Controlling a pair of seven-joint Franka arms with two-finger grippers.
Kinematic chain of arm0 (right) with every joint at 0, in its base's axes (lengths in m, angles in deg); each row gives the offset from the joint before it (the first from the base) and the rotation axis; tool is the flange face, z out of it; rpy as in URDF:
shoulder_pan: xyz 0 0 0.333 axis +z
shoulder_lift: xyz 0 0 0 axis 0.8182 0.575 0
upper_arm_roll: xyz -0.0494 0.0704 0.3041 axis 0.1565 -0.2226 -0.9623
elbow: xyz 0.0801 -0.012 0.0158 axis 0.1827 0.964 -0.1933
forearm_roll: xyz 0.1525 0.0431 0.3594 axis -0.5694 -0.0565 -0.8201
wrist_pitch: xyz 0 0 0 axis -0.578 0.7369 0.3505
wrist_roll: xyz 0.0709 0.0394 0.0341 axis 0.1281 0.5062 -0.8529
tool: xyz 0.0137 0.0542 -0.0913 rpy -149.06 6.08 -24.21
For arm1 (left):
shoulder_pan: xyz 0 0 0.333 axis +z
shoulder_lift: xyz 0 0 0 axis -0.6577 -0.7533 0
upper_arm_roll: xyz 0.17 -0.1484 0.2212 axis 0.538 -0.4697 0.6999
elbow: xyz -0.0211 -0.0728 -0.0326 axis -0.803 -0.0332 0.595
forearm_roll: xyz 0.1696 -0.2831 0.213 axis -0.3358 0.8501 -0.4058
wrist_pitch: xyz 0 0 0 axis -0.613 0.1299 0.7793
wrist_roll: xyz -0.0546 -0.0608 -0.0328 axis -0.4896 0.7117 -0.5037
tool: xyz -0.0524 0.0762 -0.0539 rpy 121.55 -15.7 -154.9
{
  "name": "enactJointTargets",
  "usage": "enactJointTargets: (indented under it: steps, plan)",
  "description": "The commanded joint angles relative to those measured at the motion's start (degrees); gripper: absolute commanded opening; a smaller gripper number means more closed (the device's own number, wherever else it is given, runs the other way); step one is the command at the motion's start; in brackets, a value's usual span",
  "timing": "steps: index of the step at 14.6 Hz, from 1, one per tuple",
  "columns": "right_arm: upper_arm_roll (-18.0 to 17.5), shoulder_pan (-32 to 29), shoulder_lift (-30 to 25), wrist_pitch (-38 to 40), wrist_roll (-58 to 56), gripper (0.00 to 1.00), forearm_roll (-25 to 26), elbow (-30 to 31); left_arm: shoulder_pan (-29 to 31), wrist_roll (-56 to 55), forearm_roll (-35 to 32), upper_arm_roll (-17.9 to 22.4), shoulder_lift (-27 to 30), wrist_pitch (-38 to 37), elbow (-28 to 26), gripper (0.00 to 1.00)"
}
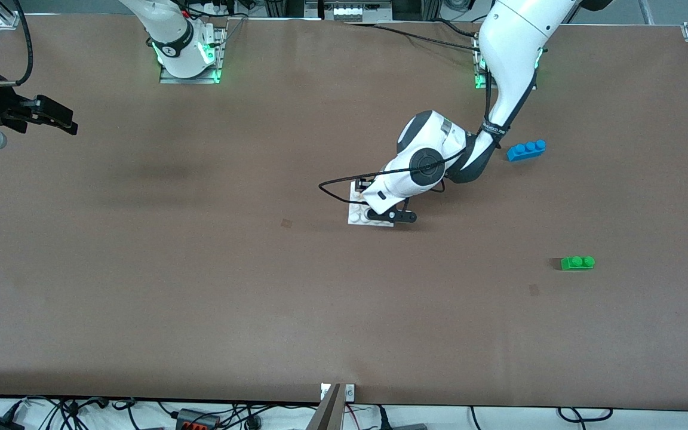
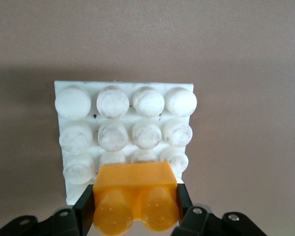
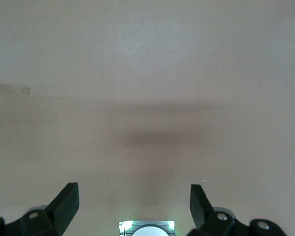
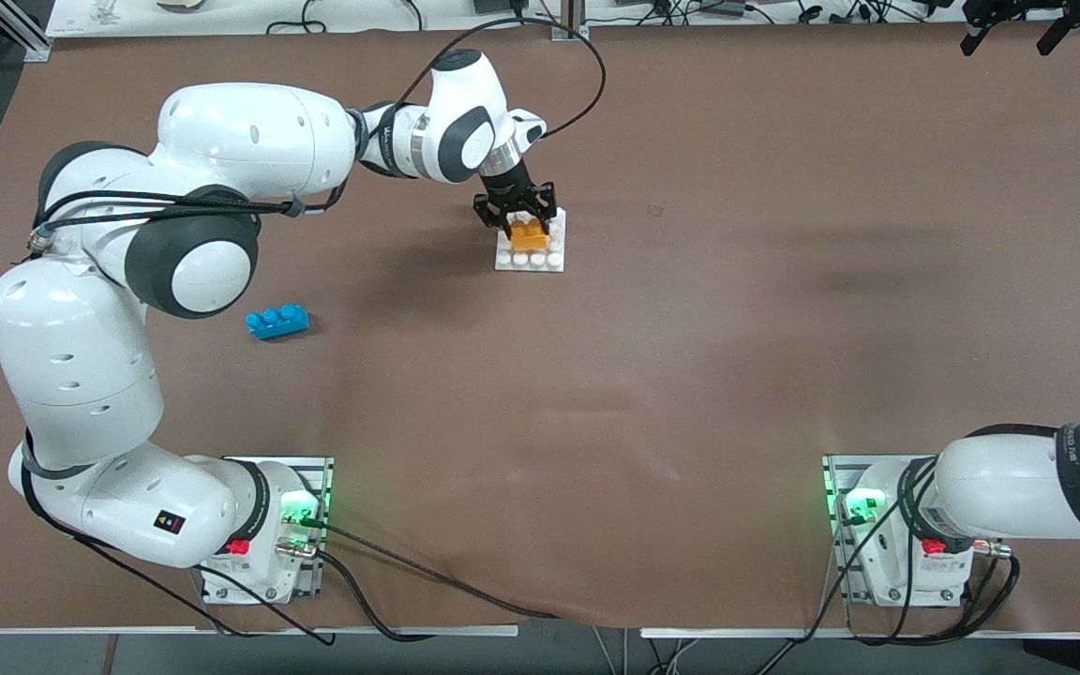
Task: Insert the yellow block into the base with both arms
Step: 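Lower the yellow brick onto the plate studs and press it down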
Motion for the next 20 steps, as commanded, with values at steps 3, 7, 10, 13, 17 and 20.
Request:
enactJointTargets:
  steps: [3, 7, 10, 13, 17, 20]
  plan:
    - [0.0, 0.0, 0.3, 0.9, -0.3, 1.0, -0.7, -1.1, -0.6, -0.1, -1.8, 0.5, 0.1, 1.6, -1.2, 0.46]
    - [0.0, 0.0, 0.3, 0.9, -0.3, 1.0, -0.7, -1.1, -0.7, -0.1, -4.2, 0.5, -0.4, 1.7, -1.3, 0.46]
    - [0.0, 0.0, 0.3, 0.9, -0.3, 1.0, -0.7, -1.1, -0.9, -0.2, -4.6, 0.5, -0.8, 1.8, -1.2, 0.46]
    - [0.0, 0.0, 0.3, 0.9, -0.3, 1.0, -0.7, -1.1, -2.4, -0.3, -4.6, 0.9, -1.1, 1.8, -1.2, 0.46]
    - [0.0, 0.0, 0.2, 0.9, -0.3, 1.0, -0.7, -1.1, -2.4, -0.7, -5.3, 1.0, -1.2, 1.5, -1.0, 0.77]
    - [0.0, 0.0, 0.3, 0.9, -0.4, 1.0, -0.7, -1.1, -1.4, -1.5, -5.2, 1.0, 1.1, -1.1, 0.0, 1.0]
